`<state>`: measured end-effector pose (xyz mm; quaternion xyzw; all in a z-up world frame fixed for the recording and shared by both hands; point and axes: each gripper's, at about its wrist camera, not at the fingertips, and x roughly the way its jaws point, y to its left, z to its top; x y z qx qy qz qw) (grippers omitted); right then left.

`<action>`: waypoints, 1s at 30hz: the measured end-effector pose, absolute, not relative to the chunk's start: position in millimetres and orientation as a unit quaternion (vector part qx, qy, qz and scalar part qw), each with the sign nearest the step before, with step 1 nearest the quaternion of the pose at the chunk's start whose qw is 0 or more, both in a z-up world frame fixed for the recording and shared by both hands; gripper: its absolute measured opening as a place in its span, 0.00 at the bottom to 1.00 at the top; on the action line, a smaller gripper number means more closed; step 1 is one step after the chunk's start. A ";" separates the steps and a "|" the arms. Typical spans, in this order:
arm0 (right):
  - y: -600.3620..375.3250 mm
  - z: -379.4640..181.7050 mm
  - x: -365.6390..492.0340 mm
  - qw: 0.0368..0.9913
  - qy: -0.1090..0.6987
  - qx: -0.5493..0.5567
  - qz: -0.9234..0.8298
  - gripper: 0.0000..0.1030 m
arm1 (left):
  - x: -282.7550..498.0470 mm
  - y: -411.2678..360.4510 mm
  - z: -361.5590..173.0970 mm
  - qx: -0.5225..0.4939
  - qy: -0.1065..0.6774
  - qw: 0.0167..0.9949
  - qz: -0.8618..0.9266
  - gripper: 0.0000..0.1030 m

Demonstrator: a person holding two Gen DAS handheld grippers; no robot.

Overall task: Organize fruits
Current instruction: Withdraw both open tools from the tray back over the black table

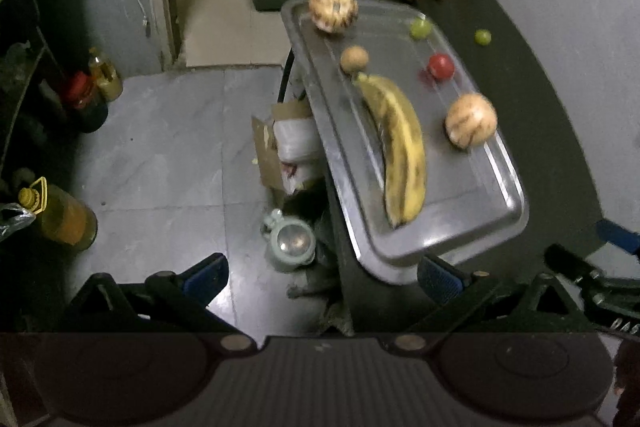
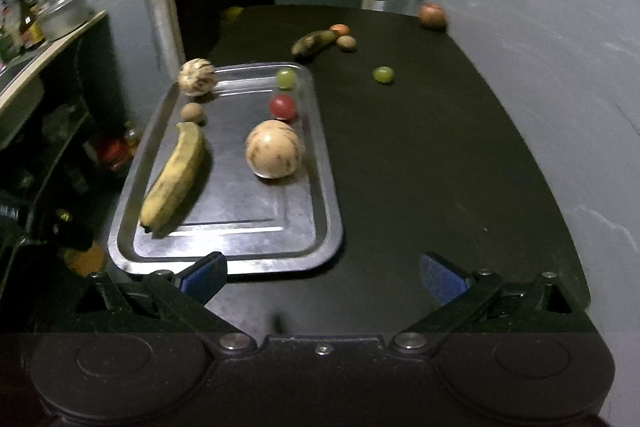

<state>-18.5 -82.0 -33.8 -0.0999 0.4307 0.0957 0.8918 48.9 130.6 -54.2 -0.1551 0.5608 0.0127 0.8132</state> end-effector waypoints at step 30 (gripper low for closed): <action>-96.8 191.4 51.0 0.957 0.226 -0.151 0.106 0.99 | 84.6 150.4 13.7 -0.200 0.482 0.852 -0.037 0.99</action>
